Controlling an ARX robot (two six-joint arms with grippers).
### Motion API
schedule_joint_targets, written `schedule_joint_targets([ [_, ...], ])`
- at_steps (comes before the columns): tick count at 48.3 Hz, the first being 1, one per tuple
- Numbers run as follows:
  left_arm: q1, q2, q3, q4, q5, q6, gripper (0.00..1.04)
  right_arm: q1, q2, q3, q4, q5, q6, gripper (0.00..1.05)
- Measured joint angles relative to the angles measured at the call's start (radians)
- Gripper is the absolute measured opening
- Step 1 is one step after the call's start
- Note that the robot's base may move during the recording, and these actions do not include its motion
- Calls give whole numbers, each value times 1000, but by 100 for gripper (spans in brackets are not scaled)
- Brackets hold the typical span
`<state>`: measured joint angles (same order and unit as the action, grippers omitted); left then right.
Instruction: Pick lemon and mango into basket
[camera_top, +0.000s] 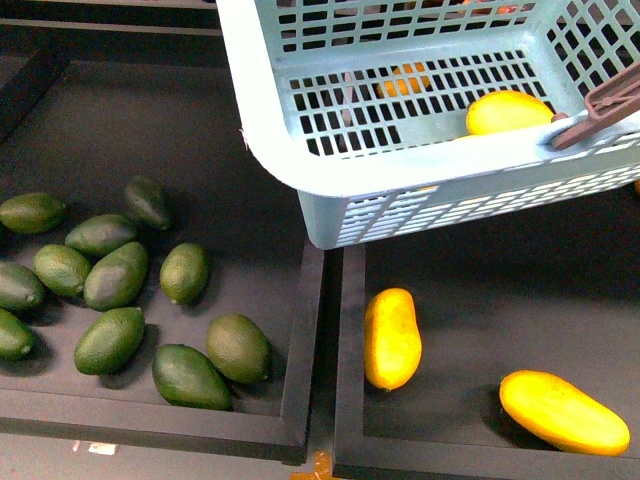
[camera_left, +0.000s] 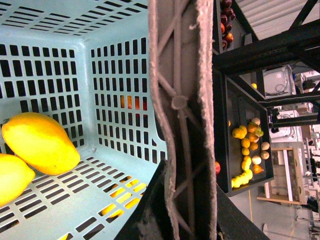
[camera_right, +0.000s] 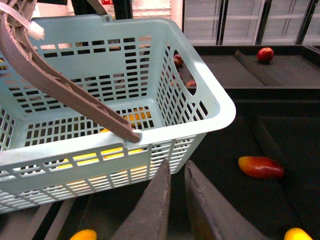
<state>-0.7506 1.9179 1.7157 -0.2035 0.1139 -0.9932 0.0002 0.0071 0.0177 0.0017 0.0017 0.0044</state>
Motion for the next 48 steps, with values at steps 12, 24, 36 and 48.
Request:
schedule_joint_targets([
  [12, 0, 0, 0, 0, -1, 2, 7, 0, -1, 0, 0, 0, 0, 65],
  [24, 0, 0, 0, 0, -1, 2, 7, 0, -1, 0, 0, 0, 0, 96],
  [36, -6, 0, 0, 0, -1, 3, 7, 0, -1, 0, 0, 2, 0, 96],
  [48, -10, 0, 0, 0, 14, -8, 7, 0, -2, 0, -2, 2, 0, 96],
])
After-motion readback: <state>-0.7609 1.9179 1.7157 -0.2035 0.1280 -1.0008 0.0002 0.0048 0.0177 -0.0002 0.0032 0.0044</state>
